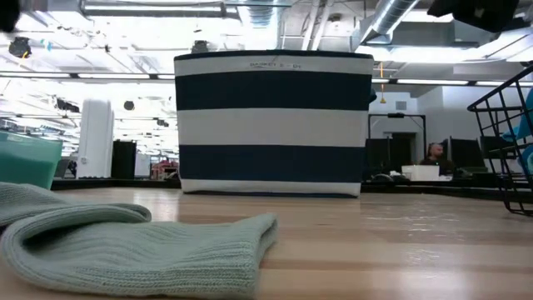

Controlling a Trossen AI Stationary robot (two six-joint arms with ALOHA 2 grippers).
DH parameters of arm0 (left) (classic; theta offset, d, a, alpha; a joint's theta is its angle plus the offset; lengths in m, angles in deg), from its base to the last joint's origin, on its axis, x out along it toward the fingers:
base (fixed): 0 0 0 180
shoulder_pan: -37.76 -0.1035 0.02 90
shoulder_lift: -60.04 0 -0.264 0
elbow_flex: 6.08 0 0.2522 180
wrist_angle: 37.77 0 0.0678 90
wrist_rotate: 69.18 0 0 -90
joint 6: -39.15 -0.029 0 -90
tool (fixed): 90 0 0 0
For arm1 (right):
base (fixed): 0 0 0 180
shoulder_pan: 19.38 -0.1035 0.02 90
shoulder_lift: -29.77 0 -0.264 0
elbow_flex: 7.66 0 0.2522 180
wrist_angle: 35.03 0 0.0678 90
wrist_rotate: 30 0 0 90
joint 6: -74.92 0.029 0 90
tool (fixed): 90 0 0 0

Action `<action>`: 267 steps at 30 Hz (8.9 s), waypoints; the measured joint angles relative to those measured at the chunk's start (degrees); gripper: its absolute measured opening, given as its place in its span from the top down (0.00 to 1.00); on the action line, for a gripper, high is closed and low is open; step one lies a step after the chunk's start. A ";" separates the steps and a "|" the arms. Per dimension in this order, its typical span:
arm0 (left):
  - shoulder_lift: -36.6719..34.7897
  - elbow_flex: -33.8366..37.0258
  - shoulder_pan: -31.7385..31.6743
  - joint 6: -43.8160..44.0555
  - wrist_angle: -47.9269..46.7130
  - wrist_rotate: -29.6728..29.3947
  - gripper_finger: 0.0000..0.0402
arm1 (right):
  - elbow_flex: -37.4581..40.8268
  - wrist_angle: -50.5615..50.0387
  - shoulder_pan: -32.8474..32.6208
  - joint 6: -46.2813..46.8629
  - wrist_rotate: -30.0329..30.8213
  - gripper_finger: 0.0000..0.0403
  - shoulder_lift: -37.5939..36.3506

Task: Pick & Place Cloths
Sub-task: Put the black sock into the green bin, then put the gray sock into the green bin, then return to Home Position

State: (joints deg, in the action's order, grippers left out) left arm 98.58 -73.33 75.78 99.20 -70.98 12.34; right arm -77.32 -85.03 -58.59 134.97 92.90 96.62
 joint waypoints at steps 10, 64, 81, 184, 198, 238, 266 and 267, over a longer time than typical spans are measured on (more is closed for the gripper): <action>5.96 0.00 3.15 8.93 -22.67 5.04 1.00 | 0.00 -0.09 -0.16 0.00 -0.07 0.47 0.00; 37.18 0.04 17.44 28.65 -29.23 -6.53 0.76 | 0.00 -2.48 0.49 -0.04 0.10 0.47 0.00; 34.25 0.00 3.52 -14.23 6.89 -25.99 0.39 | 0.00 -2.42 0.49 -0.04 0.09 0.47 0.00; 34.99 14.25 18.80 34.28 -21.73 -9.13 0.88 | 0.00 -4.99 3.75 -0.58 0.15 0.47 0.02; 10.16 14.23 18.75 33.16 -10.62 -15.77 0.48 | 0.00 -4.86 3.73 -0.61 0.15 0.47 0.02; -22.58 42.16 18.69 -32.12 36.49 -42.20 1.00 | 21.73 10.89 5.63 -39.53 15.21 1.00 -56.64; -29.99 53.09 18.69 -26.82 24.82 -30.48 1.00 | 33.81 -0.82 5.63 -19.69 26.56 1.00 -66.16; -29.78 53.09 18.69 -26.82 24.88 -30.48 1.00 | 33.81 -0.80 5.63 -18.86 26.36 1.00 -66.18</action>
State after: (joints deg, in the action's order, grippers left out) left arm 68.81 -20.24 94.47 72.38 -46.10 -18.14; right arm -43.51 -85.83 -52.96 116.11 119.26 30.44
